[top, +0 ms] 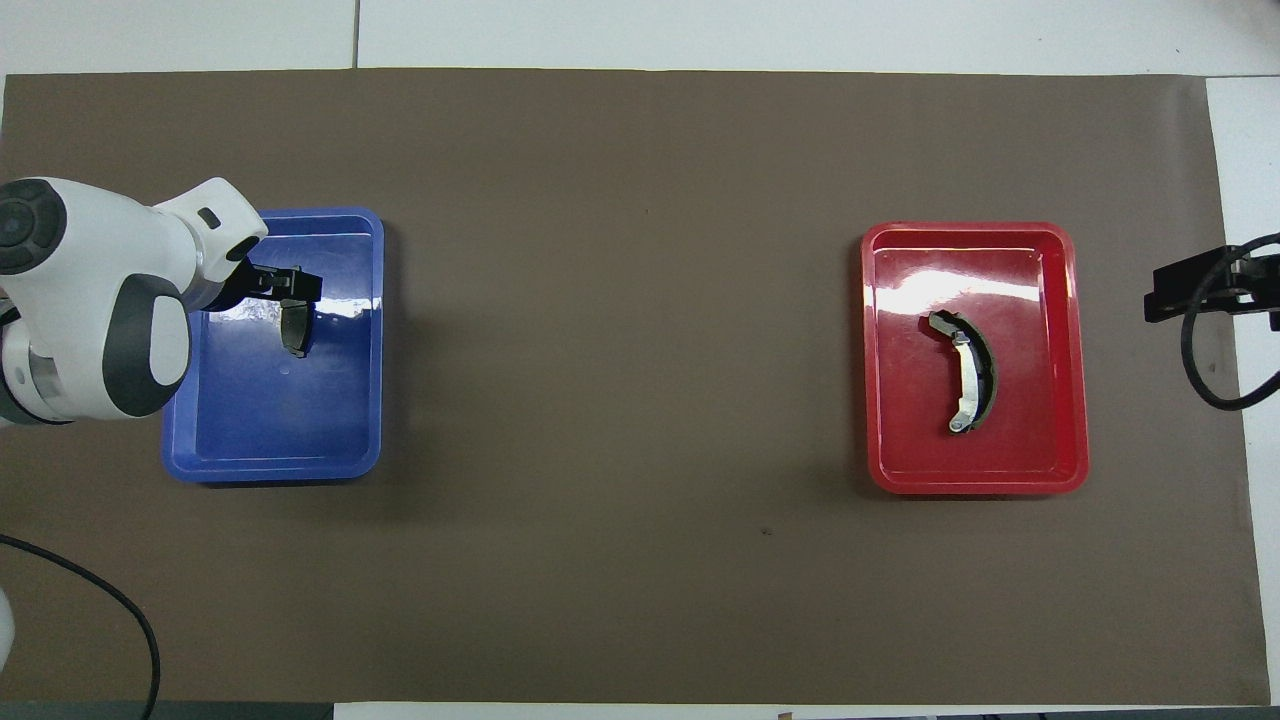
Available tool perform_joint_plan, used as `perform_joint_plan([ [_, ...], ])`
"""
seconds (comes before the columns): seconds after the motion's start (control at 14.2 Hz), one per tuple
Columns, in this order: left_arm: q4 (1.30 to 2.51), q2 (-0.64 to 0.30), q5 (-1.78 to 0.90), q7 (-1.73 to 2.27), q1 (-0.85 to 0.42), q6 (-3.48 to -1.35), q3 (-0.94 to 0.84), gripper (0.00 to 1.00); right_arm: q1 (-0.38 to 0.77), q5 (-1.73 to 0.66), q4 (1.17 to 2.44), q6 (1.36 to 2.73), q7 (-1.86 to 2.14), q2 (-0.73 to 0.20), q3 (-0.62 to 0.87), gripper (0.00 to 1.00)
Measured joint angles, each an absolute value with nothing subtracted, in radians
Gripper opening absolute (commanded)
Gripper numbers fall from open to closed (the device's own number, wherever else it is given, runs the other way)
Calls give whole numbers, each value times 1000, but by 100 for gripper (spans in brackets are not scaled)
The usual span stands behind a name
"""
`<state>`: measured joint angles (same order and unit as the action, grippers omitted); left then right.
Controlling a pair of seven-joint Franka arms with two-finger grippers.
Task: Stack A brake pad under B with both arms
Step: 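Reach into the blue tray and grasp the dark brake pad with the left gripper, then carry the dark pad toward the table center while the right gripper reaches the curved pad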
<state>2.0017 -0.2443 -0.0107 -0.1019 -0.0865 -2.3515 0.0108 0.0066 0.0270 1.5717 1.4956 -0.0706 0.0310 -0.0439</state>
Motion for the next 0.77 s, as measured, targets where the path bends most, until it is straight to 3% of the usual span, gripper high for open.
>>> perform_joint_plan([
  [0.28, 2007, -299, -11, -102, -86, -2385, 13, 96, 7, 27, 1572, 1496, -71, 31, -44, 100],
  [0.42, 2023, -305, -11, -102, -86, -2396, 13, 90, 7, 27, 1572, 1496, -71, 31, -44, 100],
  [0.7, 2059, -305, -11, -102, -85, -2427, 15, 89, 7, 27, 1572, 1496, -71, 31, -44, 100],
  [0.77, 2061, -305, -11, -102, -84, -2428, 16, 80, 7, 27, 1572, 1496, -71, 31, -44, 100],
])
